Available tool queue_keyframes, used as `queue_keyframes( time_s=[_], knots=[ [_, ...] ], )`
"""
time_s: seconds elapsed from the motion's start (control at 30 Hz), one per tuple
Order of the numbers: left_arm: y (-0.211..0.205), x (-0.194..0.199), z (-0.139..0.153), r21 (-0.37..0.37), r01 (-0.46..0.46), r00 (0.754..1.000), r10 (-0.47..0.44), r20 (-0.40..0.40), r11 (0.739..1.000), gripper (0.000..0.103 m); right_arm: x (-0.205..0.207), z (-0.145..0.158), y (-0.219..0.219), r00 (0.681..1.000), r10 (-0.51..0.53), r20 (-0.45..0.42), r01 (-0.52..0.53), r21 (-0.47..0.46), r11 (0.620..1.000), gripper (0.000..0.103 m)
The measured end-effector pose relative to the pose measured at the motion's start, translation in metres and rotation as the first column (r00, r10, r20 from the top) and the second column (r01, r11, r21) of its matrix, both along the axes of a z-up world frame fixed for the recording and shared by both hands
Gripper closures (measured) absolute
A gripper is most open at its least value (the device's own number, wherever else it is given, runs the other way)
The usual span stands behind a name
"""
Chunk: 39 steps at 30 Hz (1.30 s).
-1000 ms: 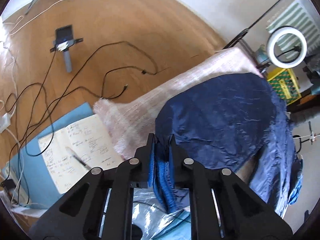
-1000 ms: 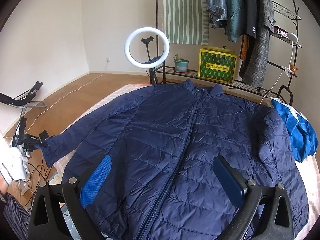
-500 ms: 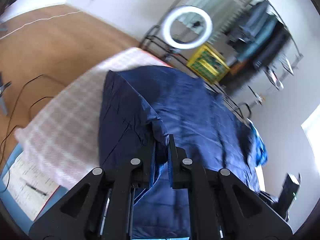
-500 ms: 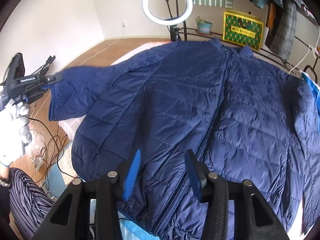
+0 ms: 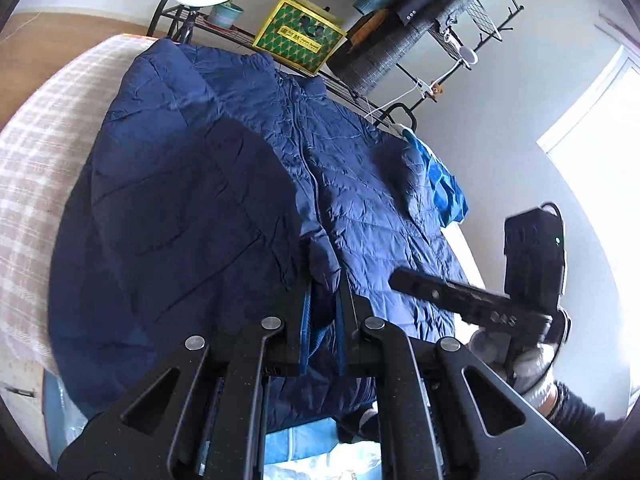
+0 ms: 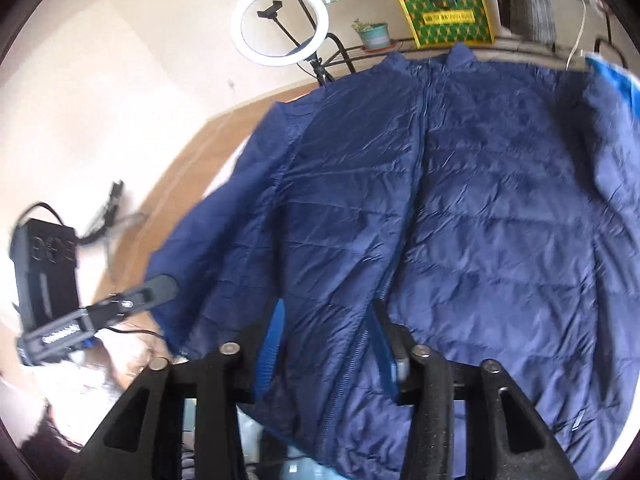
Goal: Fold large clothes
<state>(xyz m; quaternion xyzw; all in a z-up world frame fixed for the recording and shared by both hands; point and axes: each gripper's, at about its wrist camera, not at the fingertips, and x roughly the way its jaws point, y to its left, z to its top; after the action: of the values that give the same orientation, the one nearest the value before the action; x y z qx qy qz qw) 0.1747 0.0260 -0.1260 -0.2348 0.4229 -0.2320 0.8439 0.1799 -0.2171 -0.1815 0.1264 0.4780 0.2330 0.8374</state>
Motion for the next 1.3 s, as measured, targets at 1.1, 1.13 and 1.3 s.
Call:
queue_keyframes(
  time_s=[1.1,1.13,1.3],
  knots=[
    [0.11,0.069,-0.023,0.293,-0.295,0.955,0.287,0.071,0.909,0.056,0.029,-0.026,0.064,0.992,0.119,-0.038,-0.123,-0.125,0.985,0.096],
    [0.112,0.073,-0.024,0.293,-0.297,0.955,0.289,0.07,0.909,0.056,0.034,-0.022,0.056,0.995,0.098,-0.024,-0.1,-0.135,0.986,0.096],
    [0.114,0.094,-0.028,0.288,-0.297,0.955,0.289,0.07,0.91,0.056,0.076,0.003,0.008,0.997,-0.033,0.073,0.048,-0.227,0.973,0.099]
  ],
)
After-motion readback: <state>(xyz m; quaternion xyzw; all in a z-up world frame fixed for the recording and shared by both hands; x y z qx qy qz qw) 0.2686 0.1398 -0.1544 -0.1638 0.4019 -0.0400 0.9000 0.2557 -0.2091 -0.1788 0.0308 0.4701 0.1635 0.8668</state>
